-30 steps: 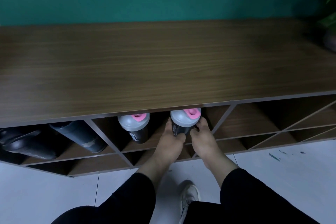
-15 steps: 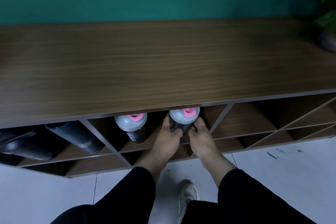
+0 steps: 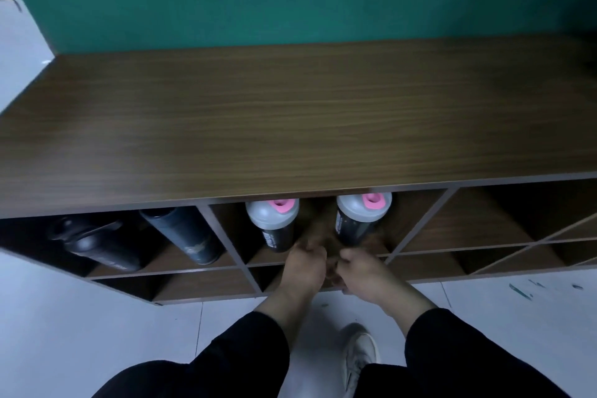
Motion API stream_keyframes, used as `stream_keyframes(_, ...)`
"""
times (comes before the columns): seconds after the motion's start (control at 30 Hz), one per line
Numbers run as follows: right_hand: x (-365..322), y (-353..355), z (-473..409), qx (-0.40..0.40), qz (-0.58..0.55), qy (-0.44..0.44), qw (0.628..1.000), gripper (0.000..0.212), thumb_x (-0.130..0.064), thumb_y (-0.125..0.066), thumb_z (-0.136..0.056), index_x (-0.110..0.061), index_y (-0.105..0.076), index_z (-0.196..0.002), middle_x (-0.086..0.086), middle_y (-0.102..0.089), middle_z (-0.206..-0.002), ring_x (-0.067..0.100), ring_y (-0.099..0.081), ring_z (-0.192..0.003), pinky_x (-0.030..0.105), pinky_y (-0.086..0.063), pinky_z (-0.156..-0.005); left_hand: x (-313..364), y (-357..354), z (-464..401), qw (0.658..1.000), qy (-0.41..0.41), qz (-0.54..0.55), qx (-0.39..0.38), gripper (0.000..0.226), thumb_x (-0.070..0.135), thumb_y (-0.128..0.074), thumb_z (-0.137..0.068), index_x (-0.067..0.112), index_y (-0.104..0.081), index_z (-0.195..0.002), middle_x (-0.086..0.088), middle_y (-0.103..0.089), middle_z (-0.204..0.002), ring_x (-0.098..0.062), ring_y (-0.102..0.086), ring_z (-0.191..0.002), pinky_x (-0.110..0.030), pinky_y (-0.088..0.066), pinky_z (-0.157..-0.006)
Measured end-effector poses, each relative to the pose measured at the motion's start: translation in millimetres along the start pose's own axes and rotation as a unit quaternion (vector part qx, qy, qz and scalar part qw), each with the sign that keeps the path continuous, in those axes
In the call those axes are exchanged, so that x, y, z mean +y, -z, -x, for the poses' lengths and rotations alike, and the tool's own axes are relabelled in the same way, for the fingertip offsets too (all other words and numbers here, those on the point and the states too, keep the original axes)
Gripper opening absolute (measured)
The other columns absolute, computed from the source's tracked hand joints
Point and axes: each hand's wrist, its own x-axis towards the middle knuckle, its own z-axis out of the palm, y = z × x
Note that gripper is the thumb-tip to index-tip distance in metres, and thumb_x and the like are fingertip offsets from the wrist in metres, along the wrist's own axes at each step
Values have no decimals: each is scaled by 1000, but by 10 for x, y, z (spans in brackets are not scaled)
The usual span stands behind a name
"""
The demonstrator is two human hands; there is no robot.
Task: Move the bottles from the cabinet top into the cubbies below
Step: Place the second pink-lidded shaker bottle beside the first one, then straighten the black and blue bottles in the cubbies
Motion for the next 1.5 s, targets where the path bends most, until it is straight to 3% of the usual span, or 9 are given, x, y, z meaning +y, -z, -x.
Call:
stream_keyframes(0.13, -303, -157, -111, 44, -24, 88, 995, 44, -12, -43, -100, -18, -49, -143, 3, -62, -137, 20, -59, -122, 36, -45, -107, -147, 297, -3, 999, 12, 29, 31, 40, 39, -61, -86, 17, -63, -120, -5, -77, -100, -26, -72, -93, -42, -57, -93)
stream_keyframes(0.23, -503, -268, -267, 61, -64, 106, 990, 57, -11, -41, -100, -24, -28, -155, 4, -52, -149, 22, -55, -128, 42, -45, -109, -79, 500, 132, 997, -20, 36, 68, 43, 22, -54, -90, 20, -48, -133, -9, -74, -109, -21, -67, -86, -34, -53, -82)
stream_keyframes(0.37, -655, -416, -329, 48, -36, 114, 992, 65, -15, -37, -92, -45, -26, -149, 1, -66, -116, 24, -65, -86, 35, -53, -78, -60, 689, 150, 996, -75, 13, 54, 81, 23, -49, -81, 32, -24, -157, -1, -64, -136, -19, -62, -115, -40, -47, -108)
stream_keyframes(0.57, -631, -493, -303, 65, -54, 131, 988, 57, -14, -39, -89, -36, -38, -141, -1, -66, -124, 20, -62, -109, 41, -49, -101, -13, 764, 99, 994, -107, -12, 38, 71, 10, -47, -86, 38, -34, -150, -2, -71, -121, -17, -61, -93, -31, -50, -87)
stream_keyframes(0.93, -485, -532, -231, 30, -96, 143, 985, 69, -8, -36, -90, -36, -28, -153, -16, -45, -143, 6, -49, -130, 38, -37, -117, 21, 732, 0, 993, -105, -34, 42, 66, 5, -47, -90, 24, -32, -151, -5, -65, -131, -25, -60, -118, -35, -46, -104)
stream_keyframes(1.07, -401, -546, -297, 72, -20, 103, 992, 70, -23, -39, -85, -23, -27, -154, 5, -42, -156, 23, -43, -142, 44, -34, -118, 11, 734, 4, 994, -86, -38, 51, 69, 14, -48, -91, 26, -28, -156, -1, -64, -133, -22, -60, -116, -33, -44, -105)
stream_keyframes(1.2, -332, -553, -210, 53, 59, 48, 996, 31, -26, -46, -91, -14, -70, -105, 10, -73, -107, 32, -69, -100, 54, -57, -90, -57, 764, 63, 996, -45, -5, 75, 19, 9, -48, -90, 14, -61, -103, 0, -67, -82, -21, -61, -76, -34, -47, -79)
stream_keyframes(1.3, -375, -626, -116, -32, 138, 57, 988, 30, -31, -48, -86, -15, -69, -71, 1, -74, -66, 33, -73, -76, 53, -61, -72, -148, 909, 127, 990, 25, 100, 92, 26, 13, -51, -80, -1, -70, -90, -24, -75, -86, -43, -74, -80, -50, -63, -77)
stream_keyframes(1.5, -741, -1259, 79, -122, 133, 145, 973, 30, -18, -44, -100, -8, -71, -107, 8, -76, -102, 21, -70, -95, 33, -53, -87, -112, 1657, 301, 950, 54, 237, 194, 23, 2, -39, -96, 8, -58, -85, -13, -62, -71, -26, -60, -50, -30, -53, -47)
